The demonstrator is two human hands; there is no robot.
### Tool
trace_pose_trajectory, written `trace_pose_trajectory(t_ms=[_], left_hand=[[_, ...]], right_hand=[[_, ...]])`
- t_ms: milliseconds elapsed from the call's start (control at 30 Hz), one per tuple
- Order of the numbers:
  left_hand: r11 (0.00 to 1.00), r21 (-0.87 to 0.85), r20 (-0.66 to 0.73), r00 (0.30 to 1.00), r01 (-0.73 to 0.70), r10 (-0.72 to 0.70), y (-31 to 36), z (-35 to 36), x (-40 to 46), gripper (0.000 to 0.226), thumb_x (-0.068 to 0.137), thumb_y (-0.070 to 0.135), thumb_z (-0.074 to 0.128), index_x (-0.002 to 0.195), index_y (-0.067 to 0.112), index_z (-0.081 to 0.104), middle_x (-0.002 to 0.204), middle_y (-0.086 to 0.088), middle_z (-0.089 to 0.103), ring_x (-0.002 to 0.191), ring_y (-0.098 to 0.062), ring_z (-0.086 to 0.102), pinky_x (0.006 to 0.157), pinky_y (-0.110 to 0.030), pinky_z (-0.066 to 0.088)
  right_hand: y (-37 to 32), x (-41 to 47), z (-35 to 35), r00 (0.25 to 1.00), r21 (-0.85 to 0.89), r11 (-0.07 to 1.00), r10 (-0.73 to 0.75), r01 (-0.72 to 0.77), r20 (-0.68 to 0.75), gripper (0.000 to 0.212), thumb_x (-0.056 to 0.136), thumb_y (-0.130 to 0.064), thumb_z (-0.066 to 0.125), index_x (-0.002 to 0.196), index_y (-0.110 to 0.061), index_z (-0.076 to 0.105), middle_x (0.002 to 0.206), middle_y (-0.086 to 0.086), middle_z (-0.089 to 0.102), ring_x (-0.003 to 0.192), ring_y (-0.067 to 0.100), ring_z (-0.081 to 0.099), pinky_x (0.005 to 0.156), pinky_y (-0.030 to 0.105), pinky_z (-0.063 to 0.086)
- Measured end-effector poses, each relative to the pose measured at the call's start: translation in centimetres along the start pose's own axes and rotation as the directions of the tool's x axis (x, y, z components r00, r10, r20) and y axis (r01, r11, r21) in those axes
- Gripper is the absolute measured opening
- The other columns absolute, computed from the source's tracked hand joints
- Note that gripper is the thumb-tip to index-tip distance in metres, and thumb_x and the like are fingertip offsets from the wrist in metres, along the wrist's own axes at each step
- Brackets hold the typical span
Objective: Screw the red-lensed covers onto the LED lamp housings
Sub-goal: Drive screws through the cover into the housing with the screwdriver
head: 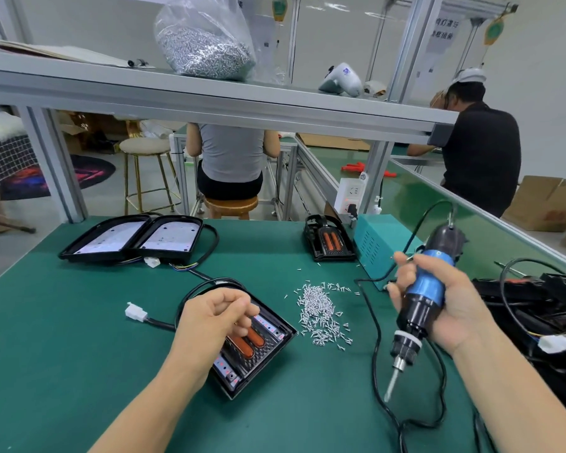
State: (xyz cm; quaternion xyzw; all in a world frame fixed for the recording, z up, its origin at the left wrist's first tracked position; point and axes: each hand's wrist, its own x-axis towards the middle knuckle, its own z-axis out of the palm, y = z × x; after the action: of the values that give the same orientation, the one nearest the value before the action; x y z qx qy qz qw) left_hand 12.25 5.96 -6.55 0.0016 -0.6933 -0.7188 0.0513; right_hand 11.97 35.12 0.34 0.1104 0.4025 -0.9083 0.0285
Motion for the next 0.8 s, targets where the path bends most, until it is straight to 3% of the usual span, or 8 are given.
trace_pose_trajectory(t_ms=[100, 300, 467, 667, 800], left_hand=[[0.997, -0.079, 0.041, 0.999, 0.021, -0.018, 0.2, 0.1, -0.2, 0.010, 0.090, 0.000, 0.059, 0.085, 0.000, 0.068, 0.075, -0.011, 0.072, 0.059, -0.012, 0.060, 0.055, -0.020, 0.052], [0.958, -0.273, 0.082, 0.994, 0.088, -0.068, 0.5, -0.1, -0.7, 0.004, 0.075, 0.000, 0.069, 0.078, 0.002, 0.071, 0.072, -0.017, 0.070, 0.054, -0.016, 0.059, 0.052, -0.023, 0.053], [0.919, -0.370, 0.110, 0.988, 0.140, -0.106, 1.0, -0.5, -1.1, 0.025, 0.054, 0.015, 0.077, 0.076, 0.005, 0.076, 0.073, -0.019, 0.068, 0.051, -0.020, 0.060, 0.049, -0.026, 0.053], [0.904, -0.395, 0.128, 0.984, 0.166, -0.124, 0.9, -0.9, -1.6, 0.019, 0.058, 0.011, 0.075, 0.077, 0.007, 0.078, 0.077, -0.017, 0.071, 0.055, -0.018, 0.062, 0.056, -0.024, 0.055], [0.883, -0.432, 0.128, 0.982, 0.184, -0.142, 1.0, -0.9, -1.7, 0.014, 0.066, 0.007, 0.069, 0.077, 0.008, 0.078, 0.078, -0.015, 0.072, 0.056, -0.014, 0.062, 0.056, -0.023, 0.055]], right_hand=[[0.5, -0.6, 2.5, 0.991, 0.091, 0.988, -0.127, 0.123, 0.035, 0.025, 0.070, -0.010, 0.068, 0.094, -0.008, 0.064, 0.061, -0.004, 0.051, 0.048, 0.006, 0.050, 0.052, 0.021, 0.052], [3.0, -1.2, 6.9, 0.948, 0.241, 0.924, -0.316, 0.298, 0.039, 0.026, 0.069, -0.009, 0.066, 0.094, -0.013, 0.062, 0.059, -0.005, 0.053, 0.048, 0.006, 0.049, 0.054, 0.018, 0.048], [5.3, -1.1, 9.6, 0.888, 0.309, 0.856, -0.454, 0.415, 0.065, 0.025, 0.068, -0.008, 0.063, 0.090, -0.017, 0.057, 0.057, -0.006, 0.049, 0.049, 0.006, 0.048, 0.057, 0.018, 0.047], [7.1, -0.7, 11.4, 0.846, 0.309, 0.816, -0.529, 0.489, 0.058, 0.021, 0.083, 0.001, 0.055, 0.095, -0.016, 0.058, 0.061, -0.005, 0.049, 0.050, 0.007, 0.047, 0.057, 0.020, 0.046], [7.4, -0.6, 11.9, 0.827, 0.286, 0.807, -0.557, 0.518, 0.075, 0.022, 0.078, -0.001, 0.057, 0.095, -0.016, 0.058, 0.060, -0.006, 0.049, 0.050, 0.007, 0.047, 0.057, 0.021, 0.046]])
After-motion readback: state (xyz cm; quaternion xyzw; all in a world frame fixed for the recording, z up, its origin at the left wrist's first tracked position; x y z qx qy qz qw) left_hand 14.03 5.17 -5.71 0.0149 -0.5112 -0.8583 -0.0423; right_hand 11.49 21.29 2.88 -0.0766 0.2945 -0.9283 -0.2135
